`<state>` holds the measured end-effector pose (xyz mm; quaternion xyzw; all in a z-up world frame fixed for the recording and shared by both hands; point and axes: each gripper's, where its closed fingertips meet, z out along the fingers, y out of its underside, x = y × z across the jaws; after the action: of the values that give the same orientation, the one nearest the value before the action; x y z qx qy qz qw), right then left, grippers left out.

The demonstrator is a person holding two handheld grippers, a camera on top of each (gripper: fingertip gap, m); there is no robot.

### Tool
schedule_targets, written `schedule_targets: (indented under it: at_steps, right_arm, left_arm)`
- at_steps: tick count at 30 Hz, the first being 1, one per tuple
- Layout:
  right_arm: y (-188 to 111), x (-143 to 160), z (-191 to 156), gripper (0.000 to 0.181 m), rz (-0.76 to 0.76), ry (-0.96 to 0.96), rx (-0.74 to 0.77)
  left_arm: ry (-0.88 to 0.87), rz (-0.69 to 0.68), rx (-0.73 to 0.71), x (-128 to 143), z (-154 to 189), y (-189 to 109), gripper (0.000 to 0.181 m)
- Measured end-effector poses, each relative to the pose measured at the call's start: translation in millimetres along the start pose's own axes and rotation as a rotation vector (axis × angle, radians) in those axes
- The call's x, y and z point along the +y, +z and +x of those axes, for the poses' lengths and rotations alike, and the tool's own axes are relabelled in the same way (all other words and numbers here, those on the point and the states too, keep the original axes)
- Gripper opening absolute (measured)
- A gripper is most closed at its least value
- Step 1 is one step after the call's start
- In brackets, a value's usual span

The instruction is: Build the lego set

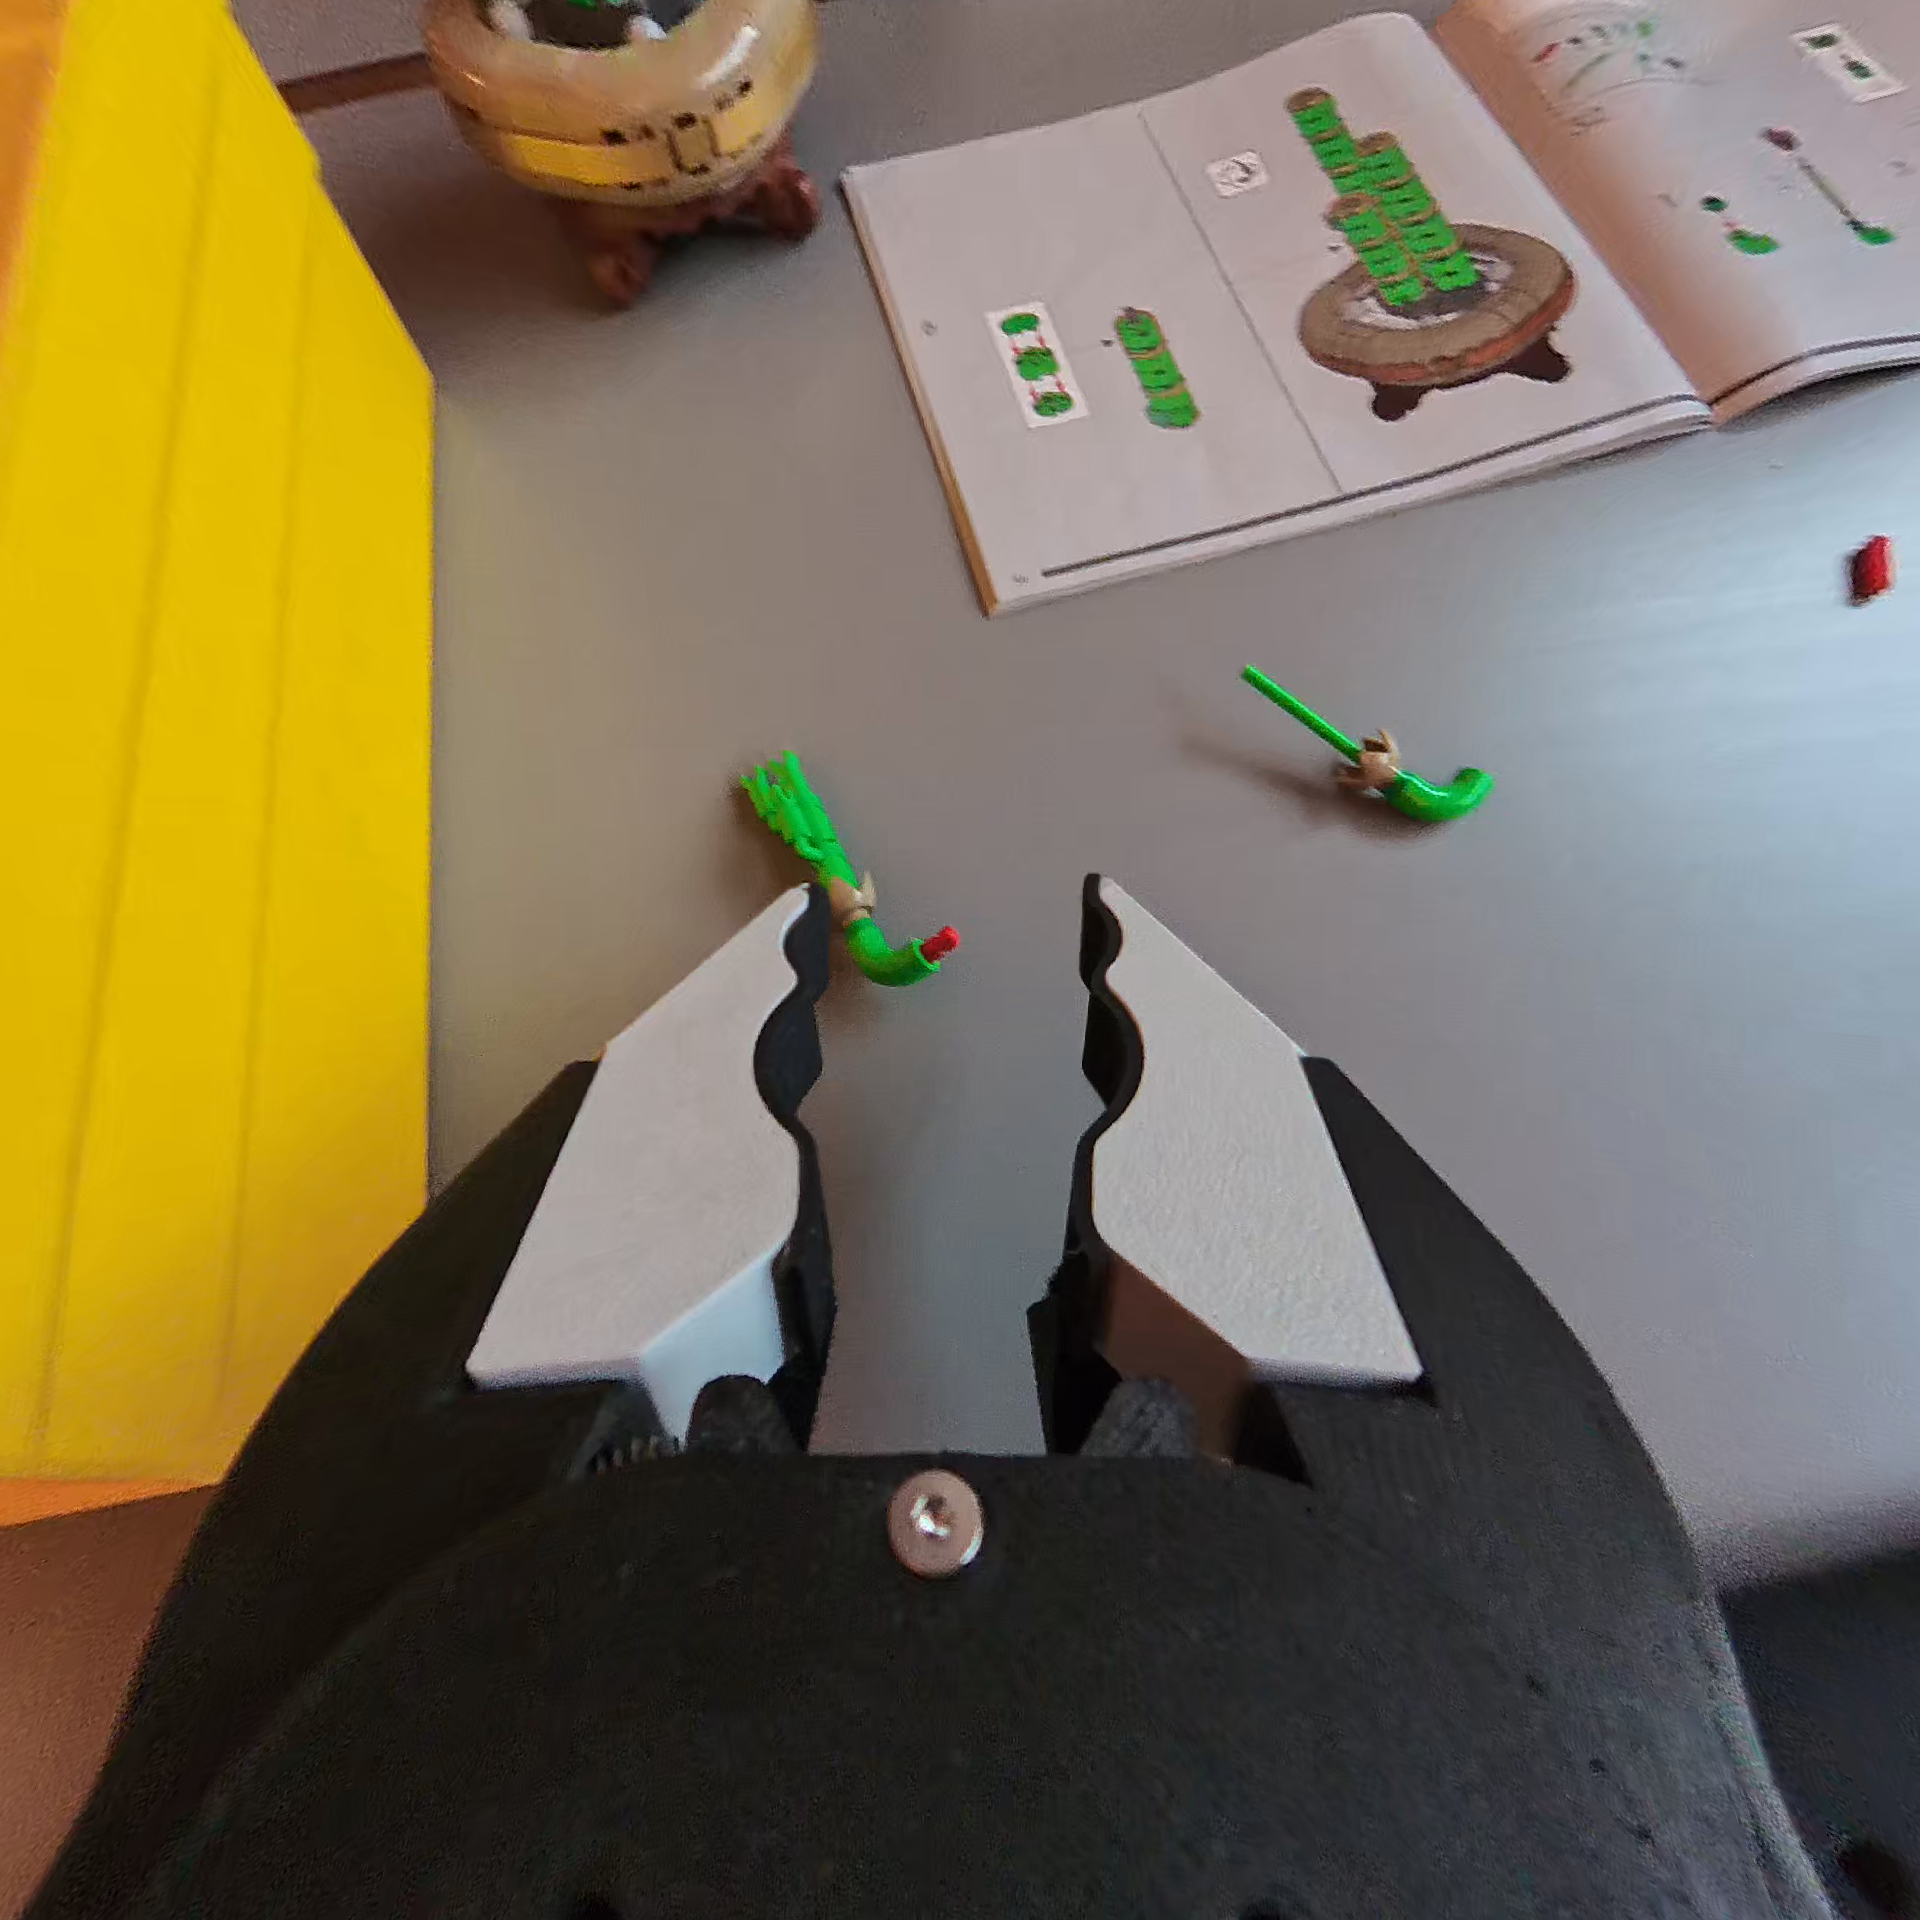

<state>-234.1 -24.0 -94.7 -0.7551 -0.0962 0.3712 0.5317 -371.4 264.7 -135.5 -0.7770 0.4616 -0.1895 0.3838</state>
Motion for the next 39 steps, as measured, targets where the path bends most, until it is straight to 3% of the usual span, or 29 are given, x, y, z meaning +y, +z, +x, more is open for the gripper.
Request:
schedule_targets:
  at_steps: [7, 14, 20, 26, 32, 39]
  right_arm:
    - [0.9, 0.4, -1.6, 0.004, -0.006, -0.002, -0.016]
    - [1.5, 1.6, -4.4, 0.004, -0.013, -0.012, -0.026]
    - [2.3, 2.9, -5.8, 0.004, -0.021, -0.027, -0.021]
    - [2.3, 3.2, -5.7, 0.004, -0.024, -0.032, -0.017]
    - [2.0, 2.9, -5.5, 0.004, -0.022, -0.042, -0.008]
    - [-0.7, -4.6, -4.3, 0.004, 0.023, -0.020, -0.012]
  left_arm:
    - [-0.078, -0.073, -0.027, 13.0, -11.9, 11.5, 0.055]
    - [-0.153, -0.107, 0.013, 20.3, -13.0, 16.6, 0.049]
    - [-0.156, -0.114, -0.009, 22.5, -20.2, 18.7, 0.023]
    - [-0.065, -0.106, -0.018, 21.8, -16.4, 17.7, 0.023]
    - [0.094, 0.039, -0.095, -0.5, -12.3, 1.5, 0.022]
    - [0.328, 0.395, -0.260, -66.1, 8.4, -52.0, 0.022]
